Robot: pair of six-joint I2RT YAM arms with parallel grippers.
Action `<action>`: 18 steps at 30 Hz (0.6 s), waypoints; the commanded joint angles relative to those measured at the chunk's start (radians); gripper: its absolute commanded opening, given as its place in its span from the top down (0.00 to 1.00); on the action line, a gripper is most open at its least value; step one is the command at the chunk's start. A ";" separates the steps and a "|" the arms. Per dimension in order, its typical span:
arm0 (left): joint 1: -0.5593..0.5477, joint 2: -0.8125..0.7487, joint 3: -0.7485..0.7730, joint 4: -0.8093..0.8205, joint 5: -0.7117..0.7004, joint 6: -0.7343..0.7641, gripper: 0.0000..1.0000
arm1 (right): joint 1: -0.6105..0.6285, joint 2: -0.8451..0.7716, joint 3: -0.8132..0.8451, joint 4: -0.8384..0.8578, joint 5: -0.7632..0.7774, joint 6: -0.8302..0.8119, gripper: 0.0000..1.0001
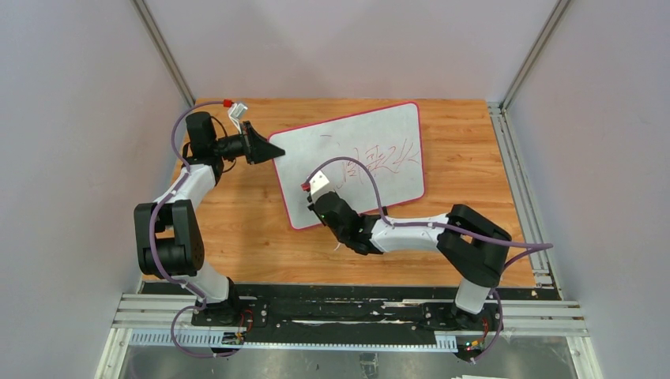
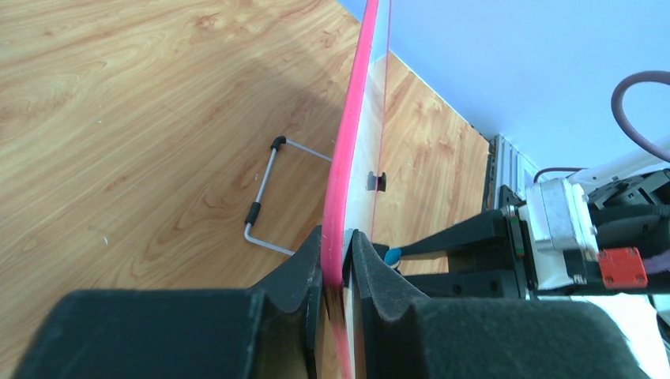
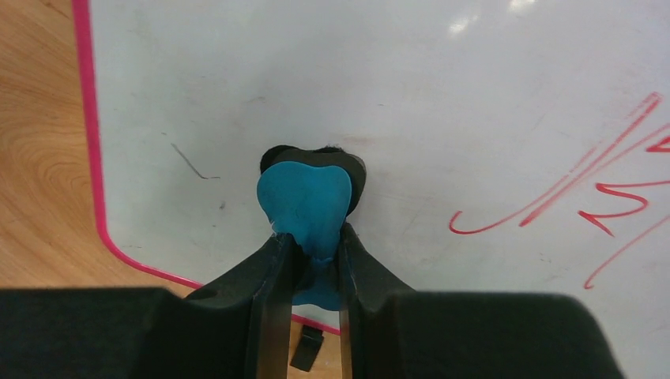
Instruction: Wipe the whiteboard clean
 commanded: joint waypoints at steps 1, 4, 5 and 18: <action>-0.001 -0.020 -0.010 0.021 -0.016 0.058 1.00 | -0.083 -0.071 -0.058 0.019 0.049 -0.003 0.99; 0.001 -0.019 -0.009 0.022 -0.013 0.058 1.00 | -0.134 -0.116 -0.095 0.016 0.053 -0.012 0.99; 0.002 -0.019 -0.009 0.022 -0.013 0.058 1.00 | -0.154 -0.133 -0.104 0.013 0.055 -0.015 0.99; 0.006 -0.012 -0.006 0.022 -0.013 0.056 1.00 | -0.229 -0.216 -0.124 0.002 -0.008 0.012 0.99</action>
